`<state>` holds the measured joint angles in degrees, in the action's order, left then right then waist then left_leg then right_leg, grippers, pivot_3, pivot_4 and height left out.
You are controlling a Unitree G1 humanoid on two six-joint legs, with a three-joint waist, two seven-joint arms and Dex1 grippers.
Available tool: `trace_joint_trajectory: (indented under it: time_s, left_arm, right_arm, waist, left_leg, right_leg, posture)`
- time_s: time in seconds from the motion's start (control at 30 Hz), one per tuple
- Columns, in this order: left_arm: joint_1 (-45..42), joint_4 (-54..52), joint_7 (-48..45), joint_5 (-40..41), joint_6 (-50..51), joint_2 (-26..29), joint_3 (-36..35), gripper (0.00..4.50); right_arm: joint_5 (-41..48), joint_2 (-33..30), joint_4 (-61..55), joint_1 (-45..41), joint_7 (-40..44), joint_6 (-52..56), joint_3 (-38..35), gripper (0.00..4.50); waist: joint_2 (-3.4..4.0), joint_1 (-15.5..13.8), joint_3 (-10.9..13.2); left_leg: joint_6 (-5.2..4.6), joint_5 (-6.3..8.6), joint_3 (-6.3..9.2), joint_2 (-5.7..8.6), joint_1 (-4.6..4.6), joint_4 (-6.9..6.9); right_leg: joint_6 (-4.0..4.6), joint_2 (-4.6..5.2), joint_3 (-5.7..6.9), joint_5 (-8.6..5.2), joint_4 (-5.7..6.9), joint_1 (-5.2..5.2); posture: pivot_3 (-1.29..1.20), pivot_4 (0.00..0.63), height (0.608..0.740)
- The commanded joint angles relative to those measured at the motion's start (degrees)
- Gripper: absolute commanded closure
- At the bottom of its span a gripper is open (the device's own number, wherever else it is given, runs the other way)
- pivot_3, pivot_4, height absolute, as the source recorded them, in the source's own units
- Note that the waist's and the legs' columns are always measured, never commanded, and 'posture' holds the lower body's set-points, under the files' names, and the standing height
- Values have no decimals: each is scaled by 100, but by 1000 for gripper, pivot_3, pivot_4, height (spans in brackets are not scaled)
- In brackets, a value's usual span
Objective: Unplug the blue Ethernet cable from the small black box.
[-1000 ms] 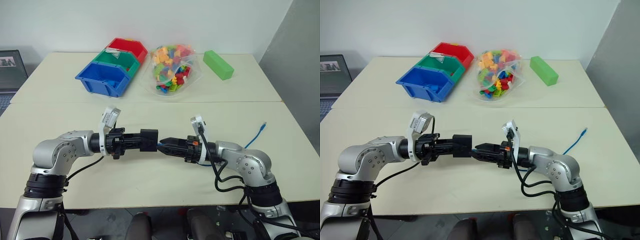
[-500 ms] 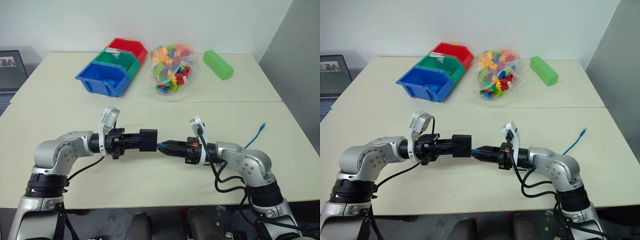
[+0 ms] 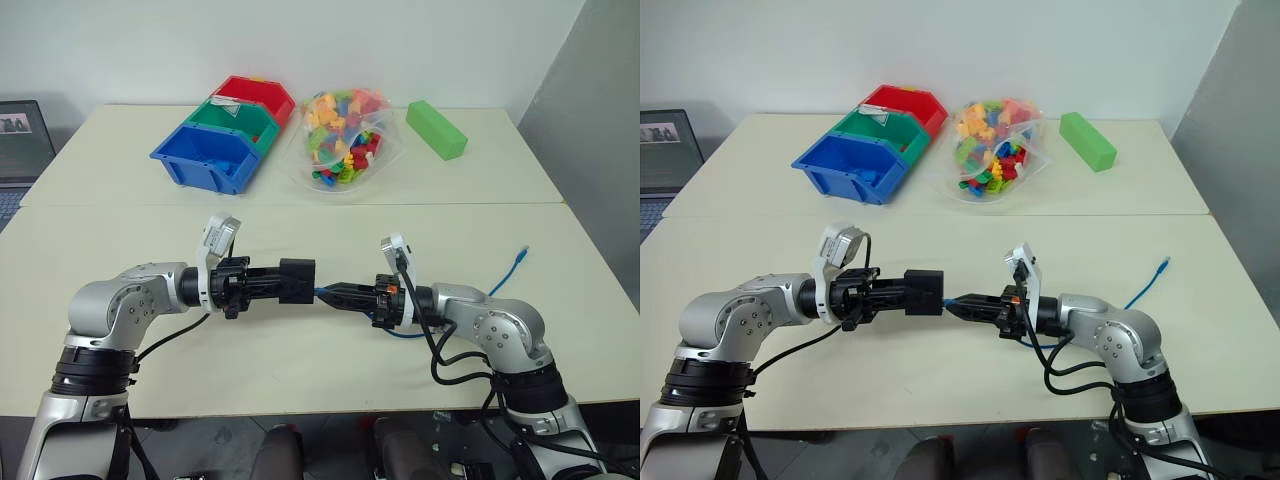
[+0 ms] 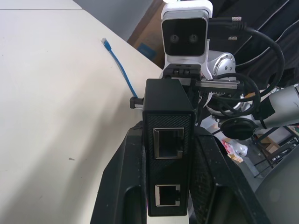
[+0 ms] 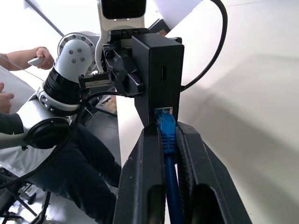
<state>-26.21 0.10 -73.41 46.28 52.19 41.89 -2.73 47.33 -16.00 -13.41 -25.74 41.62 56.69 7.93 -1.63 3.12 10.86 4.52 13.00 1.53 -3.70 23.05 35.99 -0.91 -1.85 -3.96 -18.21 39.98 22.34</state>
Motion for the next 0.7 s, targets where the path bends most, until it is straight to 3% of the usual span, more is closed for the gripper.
trace_joint_trajectory:
  time_s: [0.03,0.57,0.7]
  left_arm:
    - [25,-124,-44,-19,-97,74,-74,3715]
    - [-52,395,88,-347,-420,220,-310,3715]
    - [-65,350,205,-321,-410,163,-331,3715]
  right_arm:
    - [179,54,-100,-80,13,95,-75,4452]
    - [524,-576,-223,222,-78,397,-759,4473]
    - [-151,-505,202,42,-333,-278,-772,4473]
  waist:
    - [0,1,0]
    - [0,-1,0]
    - [0,-1,0]
  left_leg:
    - [0,0,0,0,0,0]
    - [-1,1,-1,0,0,-2]
    - [-1,1,-2,0,1,-1]
  right_leg:
    - [0,0,0,0,0,0]
    - [0,0,-1,0,-1,1]
    - [0,0,-1,0,-1,1]
  posture:
    - [0,150,740]
    - [0,150,740]
    - [0,150,740]
